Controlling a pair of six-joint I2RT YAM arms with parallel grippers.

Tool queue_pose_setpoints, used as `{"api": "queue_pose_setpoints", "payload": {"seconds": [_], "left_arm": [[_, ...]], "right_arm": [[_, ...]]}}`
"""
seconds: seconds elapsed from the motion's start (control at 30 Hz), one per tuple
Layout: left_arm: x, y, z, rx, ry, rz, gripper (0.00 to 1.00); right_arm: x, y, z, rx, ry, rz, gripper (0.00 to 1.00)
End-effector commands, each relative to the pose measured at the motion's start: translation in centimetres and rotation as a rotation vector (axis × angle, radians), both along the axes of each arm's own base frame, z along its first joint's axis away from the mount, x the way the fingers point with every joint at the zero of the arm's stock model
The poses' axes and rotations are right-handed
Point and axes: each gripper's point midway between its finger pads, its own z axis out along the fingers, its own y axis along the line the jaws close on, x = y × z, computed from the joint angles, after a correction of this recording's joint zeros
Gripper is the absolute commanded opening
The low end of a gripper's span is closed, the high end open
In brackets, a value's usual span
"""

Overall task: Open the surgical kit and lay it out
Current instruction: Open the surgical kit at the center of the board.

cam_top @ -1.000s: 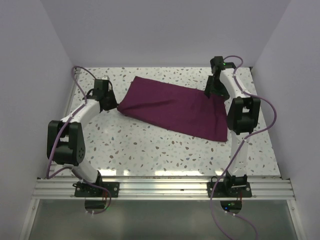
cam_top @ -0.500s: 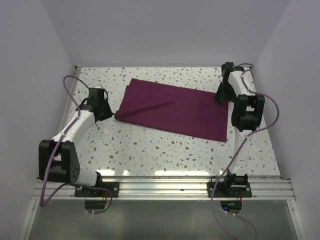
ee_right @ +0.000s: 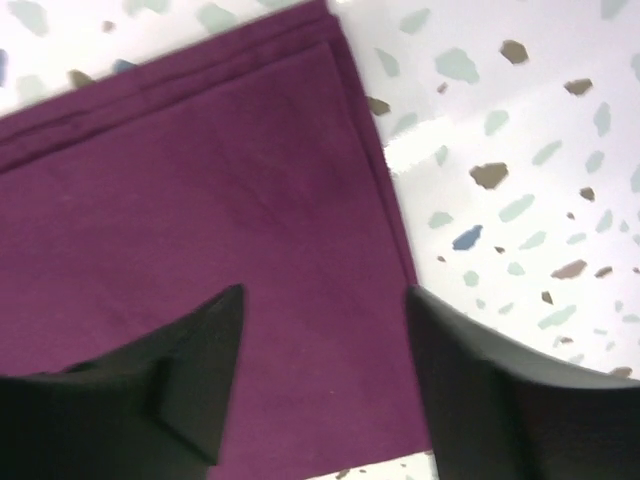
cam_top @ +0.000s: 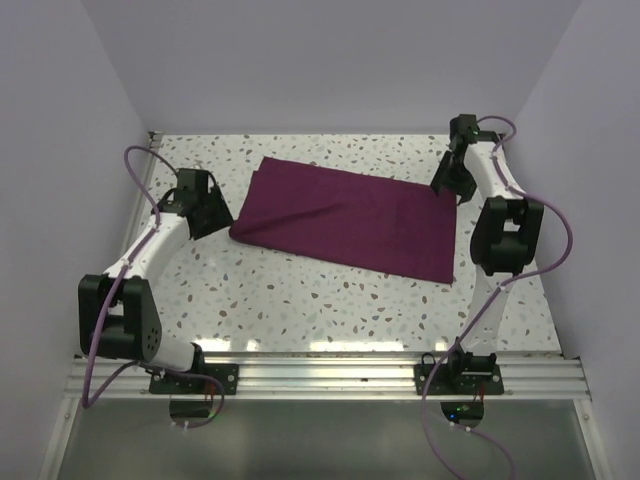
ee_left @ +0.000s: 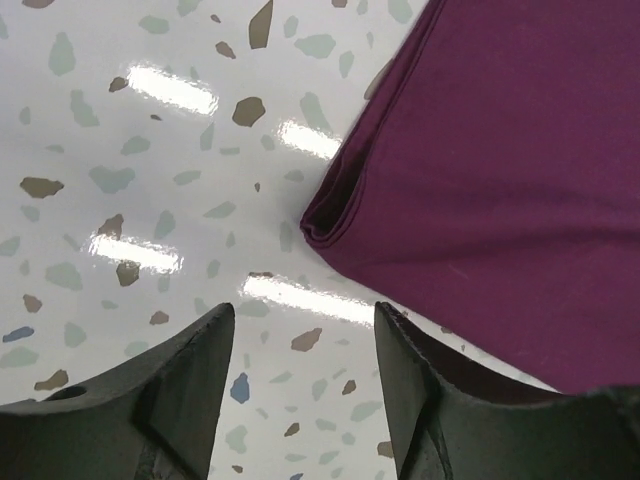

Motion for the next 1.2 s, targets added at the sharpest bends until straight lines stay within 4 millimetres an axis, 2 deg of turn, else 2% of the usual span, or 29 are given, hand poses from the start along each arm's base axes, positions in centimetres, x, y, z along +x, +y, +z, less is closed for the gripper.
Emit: {"api": "queue_pose_setpoints", "payload": {"seconds": [0.0, 0.07, 0.1, 0.17, 0.2, 0.23, 0.3, 0.37, 0.53, 0.77, 0.93, 1.0, 1.07, 1.1, 1.17], "left_arm": [[2.7, -0.2, 2.7, -0.015, -0.073, -0.004, 0.63], [2.5, -0.2, 2.6, -0.010, -0.072, -0.015, 0.63], [2.3, -0.2, 2.5, -0.009, -0.067, -0.021, 0.63], [1.8, -0.1, 2.3, 0.003, -0.058, -0.035, 0.63], [1.3, 0.0, 1.7, 0.007, -0.043, -0.040, 0.63], [1.1, 0.0, 1.6, 0.010, -0.041, -0.045, 0.63], [0.4, 0.1, 1.1, 0.019, -0.028, -0.058, 0.63], [0.0, 0.1, 0.8, 0.022, -0.017, -0.070, 0.62], [-0.3, -0.1, 0.7, 0.022, -0.005, -0.097, 0.61], [-0.2, 0.1, 0.9, 0.043, 0.009, -0.113, 0.60], [-0.7, 0.2, 0.6, 0.048, 0.020, -0.107, 0.59], [-0.9, 0.2, 0.3, 0.045, 0.029, -0.104, 0.59], [-1.1, 0.2, 0.2, 0.043, 0.034, -0.102, 0.59], [-1.1, 0.2, 0.2, 0.044, 0.034, -0.100, 0.59], [-1.2, 0.2, 0.1, 0.042, 0.036, -0.097, 0.59]], "right_arm": [[3.0, 1.2, 1.6, 0.083, -0.129, 0.012, 0.60], [3.4, 1.0, 0.8, 0.097, -0.105, -0.011, 0.53], [4.3, 0.8, 0.2, 0.097, -0.103, -0.018, 0.51], [4.9, 0.6, -0.5, 0.097, -0.089, -0.029, 0.48], [5.6, 0.3, -0.1, 0.086, -0.107, -0.033, 0.48], [5.8, 0.0, -1.3, 0.081, -0.086, -0.039, 0.48], [6.6, -0.7, -1.3, 0.063, -0.101, -0.052, 0.48], [7.0, -1.3, -2.3, 0.049, -0.089, -0.066, 0.48], [7.9, -2.7, -3.4, 0.024, -0.101, -0.091, 0.50], [8.3, -4.3, -5.1, -0.006, -0.094, -0.118, 0.54], [8.3, -4.4, -6.6, -0.008, -0.074, -0.115, 0.54], [8.4, -4.4, -6.9, -0.004, -0.073, -0.111, 0.49], [8.6, -4.3, -7.0, 0.005, -0.077, -0.101, 0.35], [8.6, -4.2, -7.0, 0.010, -0.077, -0.098, 0.23], [8.6, -4.2, -6.7, 0.006, -0.079, -0.093, 0.08]]}}
